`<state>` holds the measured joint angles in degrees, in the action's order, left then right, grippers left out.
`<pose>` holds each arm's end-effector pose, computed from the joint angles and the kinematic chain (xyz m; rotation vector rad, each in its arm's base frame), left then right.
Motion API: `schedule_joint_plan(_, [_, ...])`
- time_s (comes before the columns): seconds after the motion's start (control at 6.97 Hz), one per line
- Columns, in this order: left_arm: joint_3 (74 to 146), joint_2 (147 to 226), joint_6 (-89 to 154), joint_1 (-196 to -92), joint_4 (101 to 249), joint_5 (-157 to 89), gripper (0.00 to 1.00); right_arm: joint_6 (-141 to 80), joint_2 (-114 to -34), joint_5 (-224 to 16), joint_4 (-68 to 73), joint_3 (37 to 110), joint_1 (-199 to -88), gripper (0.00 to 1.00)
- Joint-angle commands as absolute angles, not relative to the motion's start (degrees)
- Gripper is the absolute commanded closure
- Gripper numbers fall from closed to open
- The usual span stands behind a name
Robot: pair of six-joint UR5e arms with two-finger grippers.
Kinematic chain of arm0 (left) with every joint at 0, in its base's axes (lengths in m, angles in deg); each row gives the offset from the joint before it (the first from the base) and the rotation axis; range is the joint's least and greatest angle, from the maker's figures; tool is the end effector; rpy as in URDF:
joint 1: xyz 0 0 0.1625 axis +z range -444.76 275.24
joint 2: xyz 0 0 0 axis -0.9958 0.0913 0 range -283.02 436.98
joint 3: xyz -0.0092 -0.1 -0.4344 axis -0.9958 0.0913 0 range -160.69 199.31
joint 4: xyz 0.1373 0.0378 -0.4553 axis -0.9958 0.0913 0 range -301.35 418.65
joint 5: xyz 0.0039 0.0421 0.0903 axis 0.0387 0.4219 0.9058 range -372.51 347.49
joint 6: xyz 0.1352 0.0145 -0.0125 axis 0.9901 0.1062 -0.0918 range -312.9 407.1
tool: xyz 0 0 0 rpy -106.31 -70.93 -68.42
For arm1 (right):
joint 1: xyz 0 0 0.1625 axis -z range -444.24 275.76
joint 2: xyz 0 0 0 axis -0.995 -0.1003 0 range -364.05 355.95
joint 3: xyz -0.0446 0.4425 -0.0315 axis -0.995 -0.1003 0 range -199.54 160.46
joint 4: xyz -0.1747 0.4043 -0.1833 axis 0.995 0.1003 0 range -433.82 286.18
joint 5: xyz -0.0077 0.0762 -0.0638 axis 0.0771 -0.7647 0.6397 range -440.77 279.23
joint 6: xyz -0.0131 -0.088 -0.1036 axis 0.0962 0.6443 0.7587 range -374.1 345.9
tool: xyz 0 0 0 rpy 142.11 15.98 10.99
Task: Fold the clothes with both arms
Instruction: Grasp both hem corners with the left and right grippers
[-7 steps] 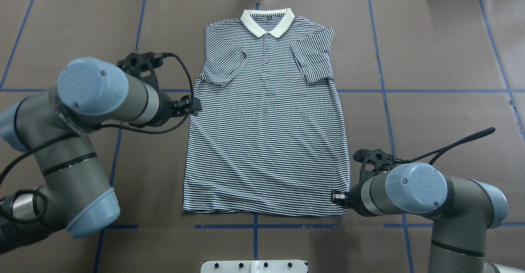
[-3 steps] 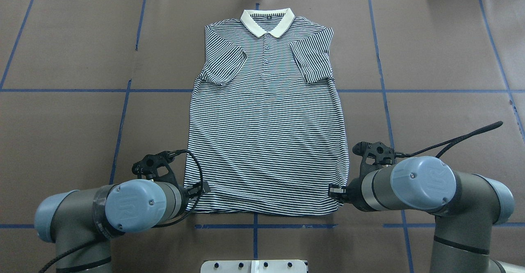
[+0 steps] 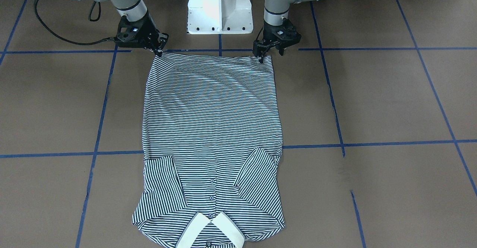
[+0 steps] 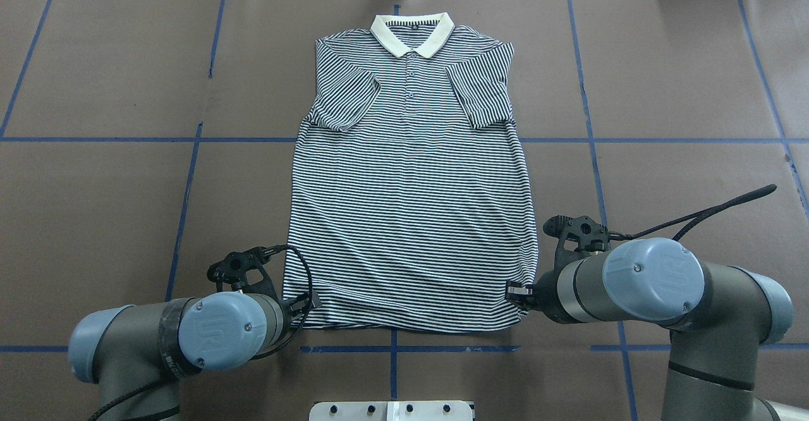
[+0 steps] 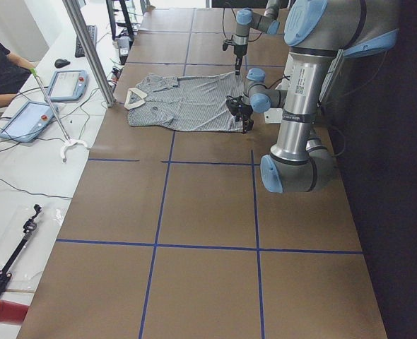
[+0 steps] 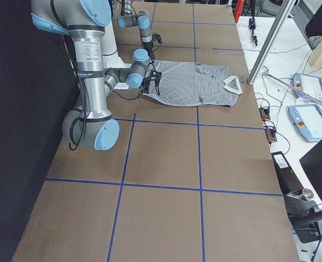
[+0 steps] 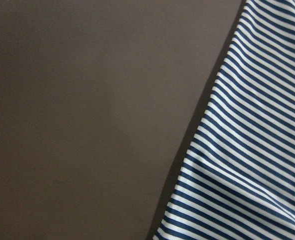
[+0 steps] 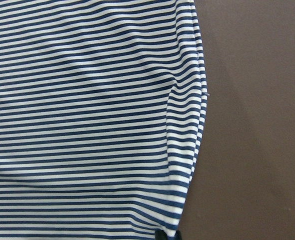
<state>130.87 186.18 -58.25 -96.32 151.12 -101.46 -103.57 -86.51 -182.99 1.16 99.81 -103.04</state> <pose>0.6191 -0.2652 0.3156 -0.0076 0.7617 -0.4539 -0.5262 -0.2894 0.3334 -0.0442 -0.9243 0.1993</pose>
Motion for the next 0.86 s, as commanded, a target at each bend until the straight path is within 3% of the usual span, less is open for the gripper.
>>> schedule_joint_plan(0.0, [130.31,186.32,-58.28,-96.27,151.11,-101.46,0.16,-103.57,-86.49,-182.99,1.15,99.82,-103.23,1.0])
schedule_joint_plan(0.29, [130.49,186.58,-58.28,-96.27,151.11,-101.54,0.42,-103.57,-86.58,-182.99,1.15,99.82,-103.32,1.0])
schedule_joint_plan(0.72, [130.66,186.75,-58.19,-96.01,150.85,-101.63,0.57,-103.57,-86.58,-182.99,1.15,99.82,-103.4,1.0])
